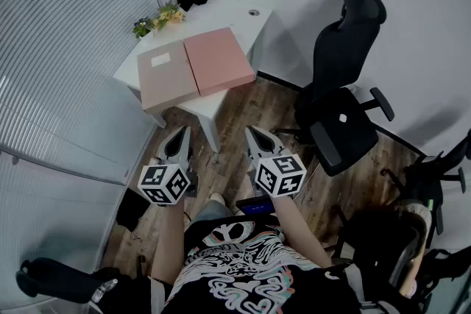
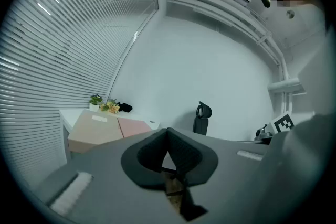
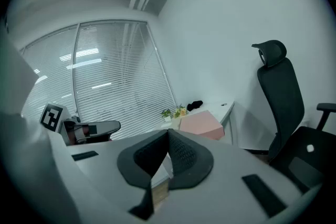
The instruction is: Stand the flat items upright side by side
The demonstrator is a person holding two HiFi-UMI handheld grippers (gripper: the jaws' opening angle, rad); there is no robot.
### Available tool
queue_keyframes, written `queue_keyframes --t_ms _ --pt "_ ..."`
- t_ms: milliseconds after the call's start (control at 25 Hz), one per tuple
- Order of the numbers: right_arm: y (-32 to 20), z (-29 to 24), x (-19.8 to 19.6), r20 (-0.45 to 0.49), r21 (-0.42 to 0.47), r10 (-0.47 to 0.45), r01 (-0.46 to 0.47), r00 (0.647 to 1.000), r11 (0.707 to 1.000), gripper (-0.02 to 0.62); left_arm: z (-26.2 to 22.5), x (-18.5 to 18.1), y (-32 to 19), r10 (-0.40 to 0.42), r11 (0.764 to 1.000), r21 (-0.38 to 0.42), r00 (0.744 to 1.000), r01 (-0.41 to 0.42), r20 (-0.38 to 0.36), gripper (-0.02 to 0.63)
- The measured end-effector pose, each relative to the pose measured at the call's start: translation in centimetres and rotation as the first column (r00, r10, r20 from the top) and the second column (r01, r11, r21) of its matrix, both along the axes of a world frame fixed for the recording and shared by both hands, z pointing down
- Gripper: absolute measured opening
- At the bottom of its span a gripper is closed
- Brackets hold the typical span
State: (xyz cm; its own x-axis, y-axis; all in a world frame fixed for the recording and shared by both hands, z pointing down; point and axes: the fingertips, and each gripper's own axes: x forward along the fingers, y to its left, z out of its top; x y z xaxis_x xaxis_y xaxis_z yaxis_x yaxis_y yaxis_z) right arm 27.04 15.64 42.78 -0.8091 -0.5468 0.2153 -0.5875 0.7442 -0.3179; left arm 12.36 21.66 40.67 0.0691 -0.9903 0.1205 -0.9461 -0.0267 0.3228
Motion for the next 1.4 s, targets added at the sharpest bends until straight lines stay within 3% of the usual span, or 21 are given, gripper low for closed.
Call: queue_keyframes --t_ms 360,640,880,1080,1400 --pt "0.5 0.1 0.3 0.013 -0.01 0.017 -0.017 1.0 1.0 0.002 0.5 -0.7 1.5 -0.037 0.997 -0.057 0.993 0.044 0.112 0.002" --pt "0.5 -0.4 1.7 0.118 -0.088 0.072 -0.062 0.99 0.994 0.005 0.6 -0.8 2.7 -0.047 0.997 -0.056 0.998 0.049 0.036 0.003" --pt "-0.2 0.5 1.8 0.174 -0.168 0.042 -0.012 0.984 0.986 0.156 1.2 0.0 1.6 -0.008 0.998 -0.065 1.0 0.009 0.008 0.125" --pt "-2.5 2.1 1.3 0.185 -0.221 0.058 -0.016 0.981 0.975 0.198 2.5 -0.5 -0.8 0.007 0.996 -0.091 0.999 -0.002 0.053 0.164" --pt "-11.0 5.8 0.3 0.15 -0.311 0.118 -0.067 0.982 0.948 0.215 5.4 -2.7 -10.0 0.04 0.989 -0.147 0.999 -0.034 0.036 0.169"
